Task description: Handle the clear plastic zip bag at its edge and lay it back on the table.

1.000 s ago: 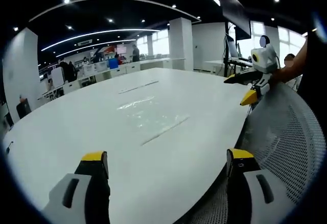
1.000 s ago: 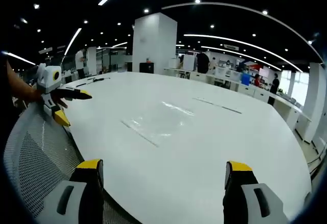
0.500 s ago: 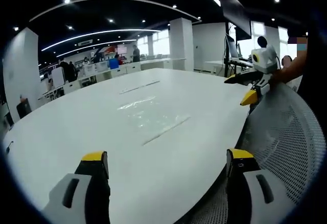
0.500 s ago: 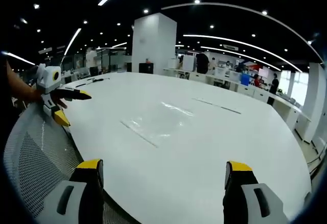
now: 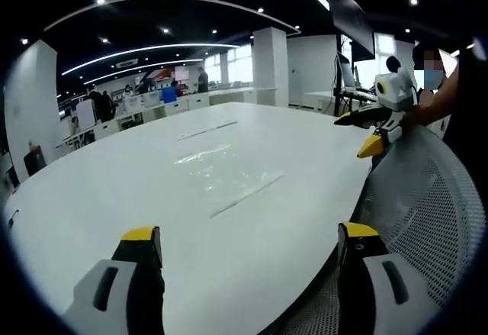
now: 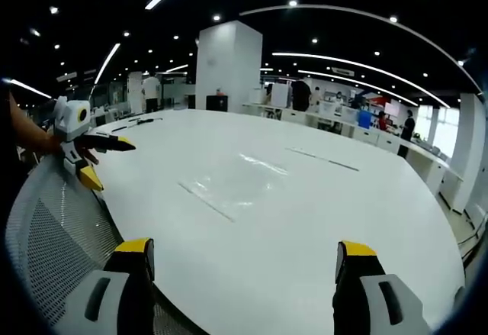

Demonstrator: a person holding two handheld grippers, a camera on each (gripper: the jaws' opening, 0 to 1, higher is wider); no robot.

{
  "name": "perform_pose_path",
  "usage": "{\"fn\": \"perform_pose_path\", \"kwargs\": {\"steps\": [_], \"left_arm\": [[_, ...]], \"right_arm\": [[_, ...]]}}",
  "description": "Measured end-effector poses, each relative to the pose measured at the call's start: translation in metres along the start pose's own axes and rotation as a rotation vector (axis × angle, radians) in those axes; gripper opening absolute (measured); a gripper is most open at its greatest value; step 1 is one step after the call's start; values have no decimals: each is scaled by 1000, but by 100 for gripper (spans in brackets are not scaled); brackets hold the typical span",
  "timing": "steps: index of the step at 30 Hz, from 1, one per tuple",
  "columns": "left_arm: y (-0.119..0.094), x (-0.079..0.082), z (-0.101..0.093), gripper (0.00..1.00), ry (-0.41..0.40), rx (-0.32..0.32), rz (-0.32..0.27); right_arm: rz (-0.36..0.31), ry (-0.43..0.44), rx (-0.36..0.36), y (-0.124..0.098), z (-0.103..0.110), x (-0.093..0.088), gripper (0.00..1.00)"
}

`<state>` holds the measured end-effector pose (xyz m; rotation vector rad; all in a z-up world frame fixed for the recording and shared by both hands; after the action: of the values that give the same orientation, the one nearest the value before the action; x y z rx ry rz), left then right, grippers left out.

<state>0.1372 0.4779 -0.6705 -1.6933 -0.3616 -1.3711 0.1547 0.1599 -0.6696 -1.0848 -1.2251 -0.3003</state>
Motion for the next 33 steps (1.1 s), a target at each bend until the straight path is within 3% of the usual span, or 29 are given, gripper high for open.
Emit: {"fn": "perform_pose_path", "kwargs": {"steps": [20,33], "left_arm": [[1,5,-1,99,-16,-19,-26],[4,6,-6,99,34,-65,-3]], "right_arm": [[21,-3,2,1,-1,-2,100],[14,-1,-5,1,-3,-1,100]]}}
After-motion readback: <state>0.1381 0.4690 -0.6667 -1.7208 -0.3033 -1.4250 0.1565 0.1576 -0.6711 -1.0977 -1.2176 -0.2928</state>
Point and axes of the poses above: the point that each gripper's makers call its tool centre point, and the gripper's own axes: y roughly forward along the fingers, z roughly to its left, x roughly out of its top, the point moved 6 cm from there along -y, roughly backward along the fingers, and after that the axes turned 3 degrees about z, right-handed, at the moved point
